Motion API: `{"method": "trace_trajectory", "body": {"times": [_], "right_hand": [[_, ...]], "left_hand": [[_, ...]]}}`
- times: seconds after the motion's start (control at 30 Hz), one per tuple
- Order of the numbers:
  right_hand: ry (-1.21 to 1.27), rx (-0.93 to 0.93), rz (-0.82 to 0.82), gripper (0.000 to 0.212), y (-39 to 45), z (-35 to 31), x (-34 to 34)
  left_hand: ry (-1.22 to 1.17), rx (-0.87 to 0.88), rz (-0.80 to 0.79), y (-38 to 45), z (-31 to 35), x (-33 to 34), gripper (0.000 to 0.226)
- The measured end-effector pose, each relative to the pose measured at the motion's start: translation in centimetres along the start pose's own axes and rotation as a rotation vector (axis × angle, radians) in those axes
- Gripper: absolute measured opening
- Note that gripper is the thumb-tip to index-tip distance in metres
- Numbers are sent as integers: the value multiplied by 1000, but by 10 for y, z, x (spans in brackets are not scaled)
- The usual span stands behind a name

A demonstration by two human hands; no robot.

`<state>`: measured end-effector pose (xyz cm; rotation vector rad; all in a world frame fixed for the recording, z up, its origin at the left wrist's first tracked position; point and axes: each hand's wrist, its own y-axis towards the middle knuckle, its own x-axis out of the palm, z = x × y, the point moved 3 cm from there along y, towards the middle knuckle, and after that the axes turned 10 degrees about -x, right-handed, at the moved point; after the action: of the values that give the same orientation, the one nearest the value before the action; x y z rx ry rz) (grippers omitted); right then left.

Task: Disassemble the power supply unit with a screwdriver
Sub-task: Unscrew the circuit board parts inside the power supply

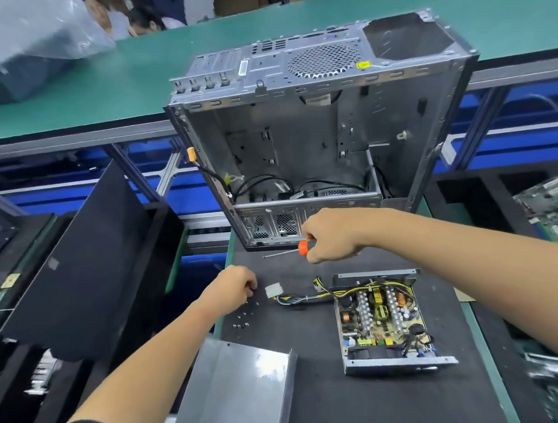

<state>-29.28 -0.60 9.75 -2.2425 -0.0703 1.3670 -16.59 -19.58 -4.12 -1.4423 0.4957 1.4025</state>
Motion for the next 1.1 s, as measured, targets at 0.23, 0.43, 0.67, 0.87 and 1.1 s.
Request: {"method": "trace_trajectory", "body": {"times": [0.23, 0.43, 0.67, 0.87, 1.1], "right_hand": [[3, 7, -3, 28, 0, 0, 1], [2, 7, -4, 26, -1, -3, 0], [16, 15, -1, 24, 3, -8, -2], [-9, 38, -8, 36, -3, -22, -11], [-144, 57, -130, 23, -36, -17, -42]], "left_hand": [[17, -24, -70, 4, 2, 0, 29], [100, 21, -41, 5, 3, 0, 9], [65, 21, -38, 2, 3, -1, 19], [6, 86, 142, -2, 18, -26, 13], [-301, 133, 320, -1, 81, -80, 12]]}}
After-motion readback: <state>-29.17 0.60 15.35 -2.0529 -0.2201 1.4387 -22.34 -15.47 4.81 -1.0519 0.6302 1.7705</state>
